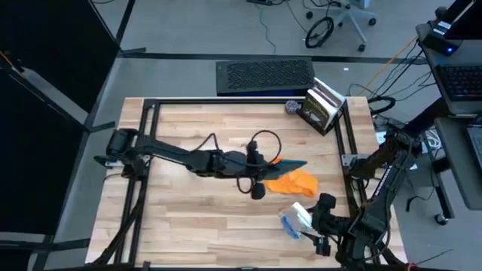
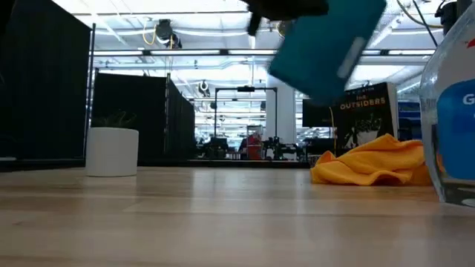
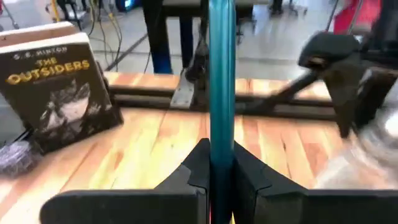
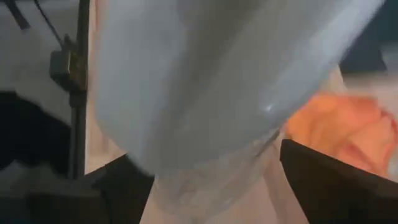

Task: Apply microfiber cloth
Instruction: Spray the blue tablet with the transparent spray bottle

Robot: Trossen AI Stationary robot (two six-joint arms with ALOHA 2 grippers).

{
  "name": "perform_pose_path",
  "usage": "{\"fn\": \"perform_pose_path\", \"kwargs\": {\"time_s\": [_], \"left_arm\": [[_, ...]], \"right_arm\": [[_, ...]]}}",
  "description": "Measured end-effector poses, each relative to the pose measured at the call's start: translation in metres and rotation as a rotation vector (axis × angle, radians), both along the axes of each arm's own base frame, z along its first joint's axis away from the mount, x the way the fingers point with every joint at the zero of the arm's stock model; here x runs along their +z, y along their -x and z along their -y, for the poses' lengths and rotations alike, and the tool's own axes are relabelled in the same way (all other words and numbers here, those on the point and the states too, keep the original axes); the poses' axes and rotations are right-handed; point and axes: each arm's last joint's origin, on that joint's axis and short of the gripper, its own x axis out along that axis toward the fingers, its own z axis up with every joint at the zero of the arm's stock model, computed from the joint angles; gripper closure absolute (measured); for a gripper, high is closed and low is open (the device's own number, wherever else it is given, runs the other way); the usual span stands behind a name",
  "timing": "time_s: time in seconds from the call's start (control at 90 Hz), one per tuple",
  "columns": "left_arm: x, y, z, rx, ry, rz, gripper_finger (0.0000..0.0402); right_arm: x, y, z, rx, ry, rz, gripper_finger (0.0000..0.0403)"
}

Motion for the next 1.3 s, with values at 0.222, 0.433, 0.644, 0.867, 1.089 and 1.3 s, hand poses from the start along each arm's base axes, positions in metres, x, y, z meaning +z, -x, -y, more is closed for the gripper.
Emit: {"fn": "perform_pose_path", "kwargs": {"time_s": [0.222,0.433,0.644,0.867,1.089,1.3], "left_arm": [[-0.001,0.025,0.024,0.055,-0.016,-0.167,0.0392],[-0.02,0.041,0.047,0.099,0.065,-0.297,0.0392],[-0.043,0.054,0.071,0.136,0.182,-0.321,0.0393],[-0.06,0.058,0.106,-0.047,0.202,-0.305,0.0393],[-0.072,0.039,0.119,-0.144,0.229,-0.185,0.0393],[-0.078,0.028,0.108,-0.122,0.226,-0.154,0.0393]], "right_arm": [[-0.003,0.004,0.0,-0.004,-0.098,-0.156,0.0084],[-0.004,0.009,-0.003,-0.025,-0.111,-0.155,0.0084],[-0.016,0.008,-0.008,-0.055,-0.105,-0.089,0.0085],[-0.038,0.007,-0.01,-0.092,-0.109,-0.101,0.0085],[-0.052,0.002,-0.01,-0.097,-0.154,-0.072,0.0085],[-0.054,0.0,-0.01,-0.102,-0.164,-0.052,0.0085]]}}
